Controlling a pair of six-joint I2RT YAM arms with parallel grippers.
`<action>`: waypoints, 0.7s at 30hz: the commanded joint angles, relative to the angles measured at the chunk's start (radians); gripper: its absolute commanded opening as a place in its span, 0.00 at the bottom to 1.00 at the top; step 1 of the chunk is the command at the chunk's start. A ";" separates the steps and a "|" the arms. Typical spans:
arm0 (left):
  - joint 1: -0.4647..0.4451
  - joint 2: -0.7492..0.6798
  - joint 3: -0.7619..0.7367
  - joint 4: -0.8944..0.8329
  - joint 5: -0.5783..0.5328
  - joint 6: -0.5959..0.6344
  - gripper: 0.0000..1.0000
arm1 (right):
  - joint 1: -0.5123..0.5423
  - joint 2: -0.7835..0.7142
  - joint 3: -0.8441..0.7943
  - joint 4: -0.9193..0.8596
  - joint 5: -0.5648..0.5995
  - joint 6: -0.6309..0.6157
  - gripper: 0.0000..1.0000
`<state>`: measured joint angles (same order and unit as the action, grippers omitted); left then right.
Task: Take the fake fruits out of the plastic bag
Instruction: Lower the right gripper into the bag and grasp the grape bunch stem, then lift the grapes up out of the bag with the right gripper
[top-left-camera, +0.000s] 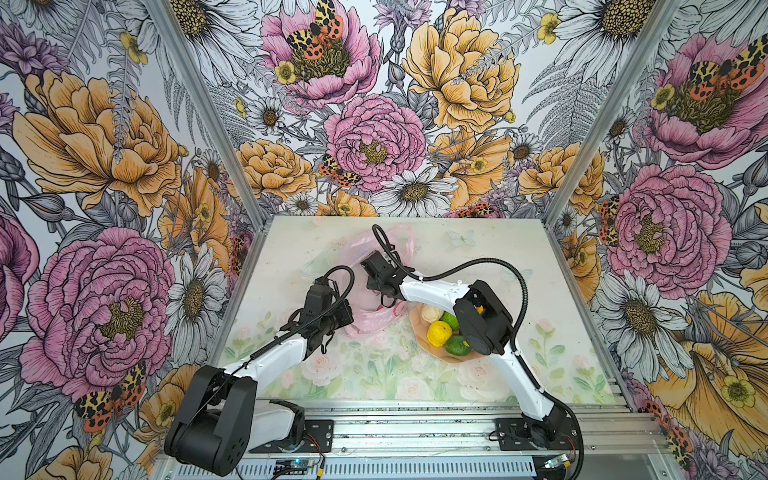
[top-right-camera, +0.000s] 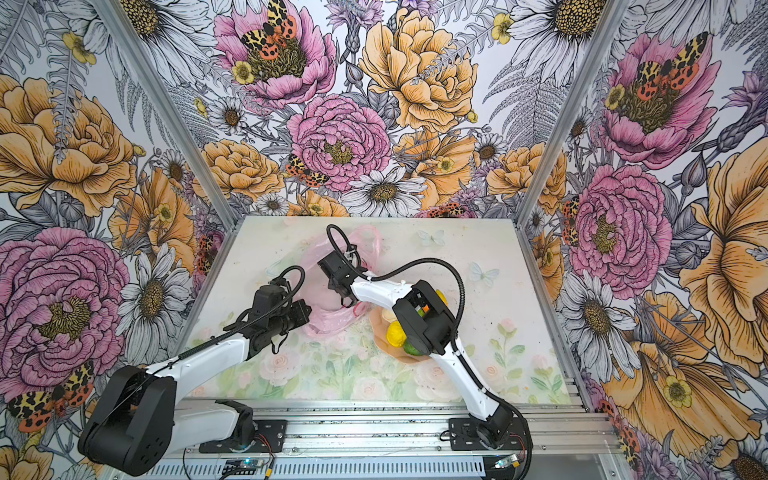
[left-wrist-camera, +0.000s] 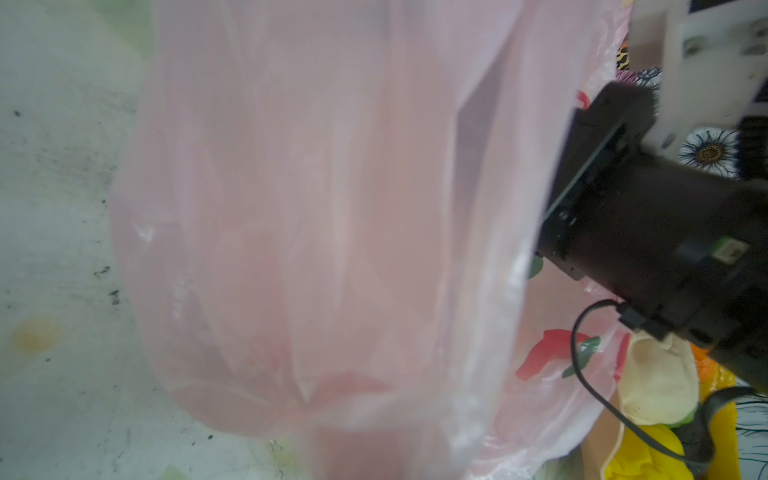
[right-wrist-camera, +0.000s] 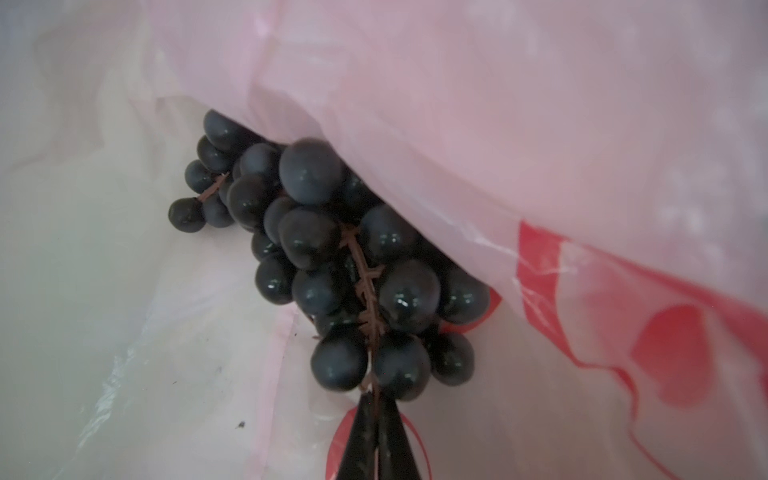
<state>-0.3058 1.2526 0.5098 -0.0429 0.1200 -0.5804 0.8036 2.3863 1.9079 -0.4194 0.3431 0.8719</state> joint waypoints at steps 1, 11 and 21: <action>-0.010 0.021 0.003 0.011 -0.031 -0.001 0.00 | 0.003 -0.097 -0.004 0.011 0.006 -0.054 0.00; 0.008 0.041 0.010 0.000 -0.048 -0.002 0.00 | 0.037 -0.223 -0.086 0.011 -0.001 -0.134 0.00; 0.046 0.027 0.003 -0.018 -0.062 -0.003 0.00 | 0.087 -0.358 -0.162 0.010 -0.003 -0.243 0.00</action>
<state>-0.2745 1.2869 0.5098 -0.0505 0.0860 -0.5804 0.8791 2.1094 1.7603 -0.4252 0.3359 0.6838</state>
